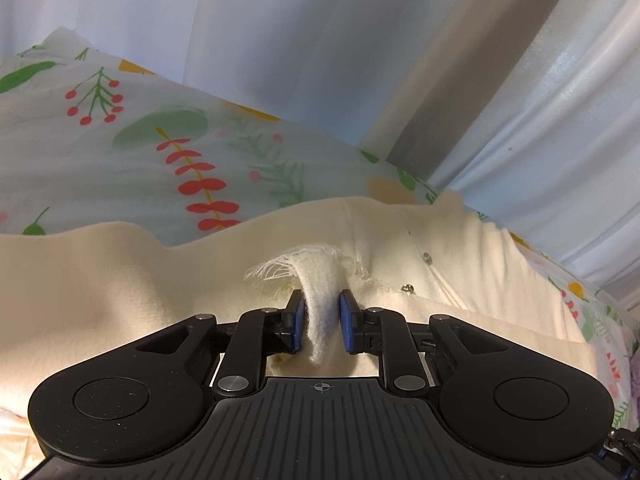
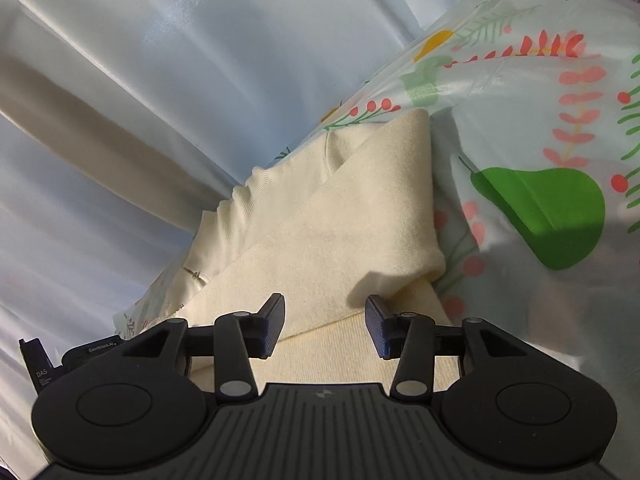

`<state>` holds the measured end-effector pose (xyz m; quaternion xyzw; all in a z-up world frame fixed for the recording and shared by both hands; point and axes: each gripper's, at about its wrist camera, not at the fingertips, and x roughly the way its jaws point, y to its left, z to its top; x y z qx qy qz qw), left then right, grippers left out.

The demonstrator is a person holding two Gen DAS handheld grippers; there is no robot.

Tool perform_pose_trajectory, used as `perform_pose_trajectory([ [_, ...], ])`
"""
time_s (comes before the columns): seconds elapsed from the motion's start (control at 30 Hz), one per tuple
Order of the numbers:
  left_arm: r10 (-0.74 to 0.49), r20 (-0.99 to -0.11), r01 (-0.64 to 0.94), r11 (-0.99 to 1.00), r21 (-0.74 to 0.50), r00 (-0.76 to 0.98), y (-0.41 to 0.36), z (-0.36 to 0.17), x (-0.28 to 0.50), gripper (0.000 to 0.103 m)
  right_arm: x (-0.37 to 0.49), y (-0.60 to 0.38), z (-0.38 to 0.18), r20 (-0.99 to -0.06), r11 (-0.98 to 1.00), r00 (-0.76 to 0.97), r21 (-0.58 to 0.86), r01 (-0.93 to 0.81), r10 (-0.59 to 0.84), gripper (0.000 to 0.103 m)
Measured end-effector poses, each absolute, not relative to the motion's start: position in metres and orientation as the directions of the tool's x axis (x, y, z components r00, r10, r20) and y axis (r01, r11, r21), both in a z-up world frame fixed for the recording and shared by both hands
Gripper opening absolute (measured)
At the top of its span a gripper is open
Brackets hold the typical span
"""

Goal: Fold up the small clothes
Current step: 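Open the left tool and release the folded sleeve, then move the left tool to the other sleeve cuff and grasp it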

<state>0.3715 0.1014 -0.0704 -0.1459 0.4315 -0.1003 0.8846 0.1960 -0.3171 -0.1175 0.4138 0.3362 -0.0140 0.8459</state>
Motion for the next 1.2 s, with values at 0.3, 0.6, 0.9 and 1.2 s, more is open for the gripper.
perform_pose_trajectory([
  [0.3,-0.328,-0.720,0.088,0.932,-0.351,0.611,0.092,-0.070,0.370,0.015,0.203,-0.325,-0.117,-0.617,0.718,0.779,0.592,0.367,0.111,0.000],
  [0.6,-0.279,-0.738,0.048,0.947,-0.318,0.614,0.099,-0.073,0.369,0.028,0.198,-0.325,-0.108,-0.626,0.798,0.780,0.464,0.383,-0.010,0.000],
  [0.9,-0.249,-0.750,0.019,0.953,-0.301,0.613,0.118,-0.064,0.351,0.034,0.196,-0.316,-0.091,-0.654,0.865,0.757,0.373,0.336,-0.012,0.002],
  [1.2,-0.234,-0.761,0.051,0.965,-0.256,0.605,0.085,-0.069,0.347,0.052,0.223,-0.251,-0.083,-0.616,0.994,0.788,0.071,0.078,-0.018,0.014],
])
